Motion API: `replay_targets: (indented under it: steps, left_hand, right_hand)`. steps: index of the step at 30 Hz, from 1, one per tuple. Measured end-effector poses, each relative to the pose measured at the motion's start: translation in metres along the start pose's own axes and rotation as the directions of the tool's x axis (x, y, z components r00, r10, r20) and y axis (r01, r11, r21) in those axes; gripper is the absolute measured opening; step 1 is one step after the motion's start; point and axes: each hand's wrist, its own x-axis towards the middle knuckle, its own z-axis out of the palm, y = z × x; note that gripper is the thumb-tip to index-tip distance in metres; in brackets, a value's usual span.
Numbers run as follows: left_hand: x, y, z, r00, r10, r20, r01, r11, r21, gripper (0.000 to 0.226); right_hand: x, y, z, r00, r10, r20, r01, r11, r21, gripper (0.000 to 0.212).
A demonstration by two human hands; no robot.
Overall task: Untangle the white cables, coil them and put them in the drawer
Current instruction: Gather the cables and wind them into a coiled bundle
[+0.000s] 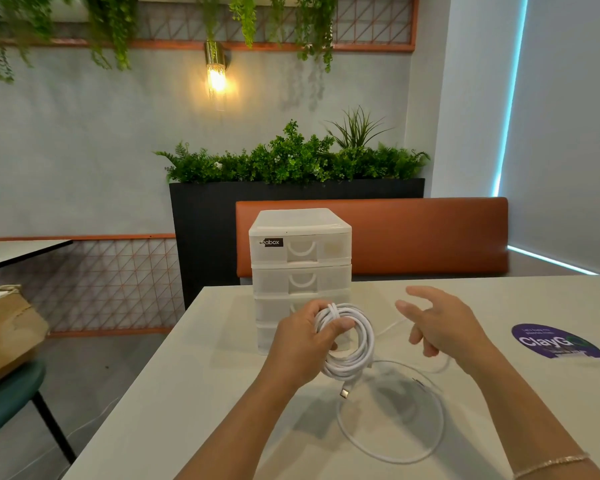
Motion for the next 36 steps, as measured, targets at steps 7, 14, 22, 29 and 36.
replay_targets:
  steps: [7,14,22,29,36]
  left_hand:
    - [0.005,-0.010,0.005,0.984,-0.102,-0.145,0.093,0.993,-0.070,0.028]
    - [0.007,-0.008,0.010,0.942,-0.269,-0.201,0.190,0.921,-0.341,0.033]
    - [0.004,-0.005,-0.003,0.997,-0.054,0.058,0.075,0.878,-0.472,0.030]
    - [0.003,-0.008,-0.006,0.990,0.113,0.087,-0.091,0.970,-0.225,0.033]
    - [0.009,-0.026,-0.005,0.937,0.349,-0.016,-0.321,0.876,0.359,0.041]
  right_hand:
    - [-0.034,-0.031,0.035,0.799,-0.599,-0.051,0.588,0.796,-0.141,0.012]
    - [-0.045,-0.040,0.051,0.874,-0.486,0.017,0.446,0.787,-0.425,0.030]
    - [-0.036,-0.038,0.037,0.925,-0.355,0.135,0.377,0.904,-0.200,0.016]
    - [-0.036,-0.041,0.019,0.942,-0.087,0.324,0.017,0.977,0.212,0.011]
    - [-0.037,-0.039,0.002,0.964,0.062,0.260,-0.089,0.992,0.091,0.032]
